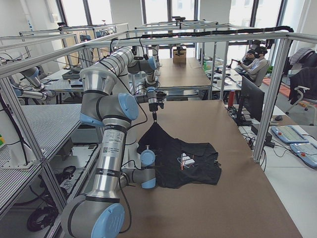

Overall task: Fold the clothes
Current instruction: 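Lift the hem with both grippers and carry it toward the collar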

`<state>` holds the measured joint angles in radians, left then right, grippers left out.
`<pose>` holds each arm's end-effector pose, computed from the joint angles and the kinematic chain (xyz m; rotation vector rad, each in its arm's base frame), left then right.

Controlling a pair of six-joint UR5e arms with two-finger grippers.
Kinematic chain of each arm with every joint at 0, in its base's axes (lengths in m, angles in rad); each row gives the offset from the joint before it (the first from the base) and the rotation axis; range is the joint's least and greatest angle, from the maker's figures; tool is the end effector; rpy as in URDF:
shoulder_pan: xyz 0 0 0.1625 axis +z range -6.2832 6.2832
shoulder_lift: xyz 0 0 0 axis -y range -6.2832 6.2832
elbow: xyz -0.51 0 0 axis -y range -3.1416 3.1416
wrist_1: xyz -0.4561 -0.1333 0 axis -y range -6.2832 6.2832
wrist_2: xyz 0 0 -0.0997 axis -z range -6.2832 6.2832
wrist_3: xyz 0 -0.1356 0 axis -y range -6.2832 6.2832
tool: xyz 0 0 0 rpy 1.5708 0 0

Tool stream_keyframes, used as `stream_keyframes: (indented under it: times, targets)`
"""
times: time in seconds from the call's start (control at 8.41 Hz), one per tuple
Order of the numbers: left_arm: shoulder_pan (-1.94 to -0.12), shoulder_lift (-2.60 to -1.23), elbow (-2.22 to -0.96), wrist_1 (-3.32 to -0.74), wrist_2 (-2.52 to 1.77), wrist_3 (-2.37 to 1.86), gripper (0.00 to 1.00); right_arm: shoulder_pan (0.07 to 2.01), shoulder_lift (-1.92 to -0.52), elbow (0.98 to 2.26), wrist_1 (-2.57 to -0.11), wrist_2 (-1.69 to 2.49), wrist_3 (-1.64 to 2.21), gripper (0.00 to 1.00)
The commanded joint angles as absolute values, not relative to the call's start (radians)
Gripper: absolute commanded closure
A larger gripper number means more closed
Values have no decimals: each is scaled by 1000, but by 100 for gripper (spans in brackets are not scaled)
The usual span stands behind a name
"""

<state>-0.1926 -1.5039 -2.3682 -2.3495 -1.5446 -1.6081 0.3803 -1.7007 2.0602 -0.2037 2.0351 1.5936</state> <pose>0.4126 -0.2199 0.2759 0.1383 1.5063 -0.2042 -0.4050 -0.2401 0.3904 -0.0355 -1.7107 -0.1013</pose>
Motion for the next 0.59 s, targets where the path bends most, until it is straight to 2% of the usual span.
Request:
stream_keyframes:
  times: [0.0,0.36,0.48]
  targets:
    - [-253,-1539,-2335,-2345,-1529,-1600,100,512,-1692,2040,-209,2034,1566,100]
    - [-383,-1583,-2306,-2338,-1561,-1598,100,598,-1677,1994,-213,2034,1539,100]
    - [-461,-1621,-2258,-2338,-1634,-1598,100,618,-1657,1965,-213,2034,1539,100]
